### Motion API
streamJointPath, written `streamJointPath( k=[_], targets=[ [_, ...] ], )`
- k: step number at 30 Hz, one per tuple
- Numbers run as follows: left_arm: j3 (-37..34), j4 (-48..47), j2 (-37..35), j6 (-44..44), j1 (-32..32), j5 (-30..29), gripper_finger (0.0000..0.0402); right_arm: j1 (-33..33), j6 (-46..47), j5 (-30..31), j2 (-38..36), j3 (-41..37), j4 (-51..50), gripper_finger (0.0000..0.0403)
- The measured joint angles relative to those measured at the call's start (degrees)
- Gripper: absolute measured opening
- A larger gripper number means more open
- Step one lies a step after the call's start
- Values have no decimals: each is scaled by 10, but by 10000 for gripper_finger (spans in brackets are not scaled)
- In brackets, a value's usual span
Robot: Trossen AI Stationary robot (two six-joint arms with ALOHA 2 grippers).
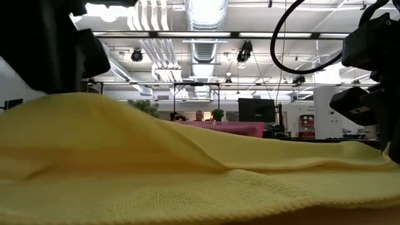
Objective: Fold microfiber towels
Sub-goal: Fold the yellow microfiber towel
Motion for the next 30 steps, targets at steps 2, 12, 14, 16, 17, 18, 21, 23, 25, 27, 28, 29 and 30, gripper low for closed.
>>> streamJointPath(
  k=[2, 12, 14, 16, 17, 18, 21, 23, 25, 27, 28, 29, 30],
  targets=[
    [0, 2, -3, 3, 0, 42, 115, 0, 0, 0, 0, 0, 1, 9],
    [-16, 90, 29, -14, 1, 107, 123, 0, 0, 2, 0, -5, 0, 9],
    [-13, 84, 25, -15, -1, 137, 123, 0, 0, 2, 0, -6, 0, 9],
    [-11, 72, 15, -15, -1, 140, 123, 0, -2, 2, 0, -6, 0, 9],
    [-11, 71, 8, -13, 0, 140, 123, 0, -3, 2, 0, -6, 0, 9],
    [-10, 69, 1, -9, 0, 140, 123, 0, -4, 2, 0, -6, 0, 9],
    [-10, 35, -26, 17, 0, 130, 123, 0, -4, 6, 0, -6, 1, 9],
    [-10, 4, -42, 33, 0, 94, 123, 0, -4, 6, 0, -7, 2, 9],
    [-11, -23, -55, 39, 4, 33, 123, 0, -4, 7, 0, -7, 3, 9],
    [-14, -36, -59, 54, 7, -21, 123, 0, -4, 7, 0, -7, 3, 9],
    [-15, -37, -59, 68, 9, -30, 123, 0, -4, 7, 0, -7, 4, 9],
    [-16, -36, -58, 78, 9, -34, 123, 0, -4, 7, 0, -7, 4, 9],
    [-19, -32, -54, 86, 10, -34, 123, 0, -5, 7, 0, -7, 4, 9]
  ],
)
